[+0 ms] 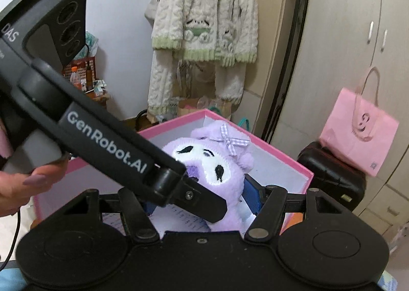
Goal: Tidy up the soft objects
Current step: 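Lift the purple plush with the left gripper and carry it over the box, then lower the purple plush into the box and open the left gripper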
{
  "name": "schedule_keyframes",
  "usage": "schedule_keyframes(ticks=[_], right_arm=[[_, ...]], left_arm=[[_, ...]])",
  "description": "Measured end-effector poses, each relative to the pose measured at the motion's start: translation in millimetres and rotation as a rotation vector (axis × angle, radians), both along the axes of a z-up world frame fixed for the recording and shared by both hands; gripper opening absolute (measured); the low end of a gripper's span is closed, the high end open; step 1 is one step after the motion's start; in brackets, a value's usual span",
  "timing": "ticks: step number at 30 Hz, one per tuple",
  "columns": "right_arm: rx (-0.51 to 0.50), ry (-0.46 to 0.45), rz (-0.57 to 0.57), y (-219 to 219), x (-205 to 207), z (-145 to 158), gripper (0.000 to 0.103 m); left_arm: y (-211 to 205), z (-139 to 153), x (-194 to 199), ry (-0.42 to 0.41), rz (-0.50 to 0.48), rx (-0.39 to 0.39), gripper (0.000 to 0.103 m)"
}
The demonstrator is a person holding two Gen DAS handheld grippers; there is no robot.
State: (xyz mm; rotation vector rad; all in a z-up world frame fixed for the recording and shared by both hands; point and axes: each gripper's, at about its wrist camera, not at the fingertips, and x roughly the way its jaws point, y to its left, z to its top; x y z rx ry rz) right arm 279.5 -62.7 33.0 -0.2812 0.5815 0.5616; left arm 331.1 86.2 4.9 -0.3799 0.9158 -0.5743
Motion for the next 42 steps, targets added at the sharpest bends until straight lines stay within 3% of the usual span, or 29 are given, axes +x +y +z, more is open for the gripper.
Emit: schedule_keyframes(ticks=[5, 11, 18, 21, 26, 32, 42], right_arm=[[-0.01, 0.064, 0.011, 3, 25, -13, 0.068], [-0.067, 0.102, 0.009, 13, 43, -25, 0.068], [-0.148, 0.154, 0.025, 21, 52, -30, 0.068], [-0.176, 0.139, 0.03, 24, 49, -28, 0.074], [-0.179, 0.096, 0.005, 22, 37, -24, 0.079], [-0.139, 0.059, -0.02, 14, 12, -9, 0.079], [-0.145, -0.029, -0.018, 11, -45, 28, 0.08]], left_arm=[[-4, -12, 31, 0.092, 0.026, 0.054, 0.05], [-7, -23, 45, 0.131, 0.034, 0.132, 0.048], [-2, -37, 55, 0.208, 0.052, 0.098, 0.048], [0, -39, 56, 0.221, 0.092, 0.106, 0.057], [0, -27, 42, 0.144, 0.086, 0.128, 0.065], [0, 12, -7, -0.091, 0.092, 0.197, 0.069], [-7, 58, -71, -0.236, 0.034, 0.275, 0.069]])
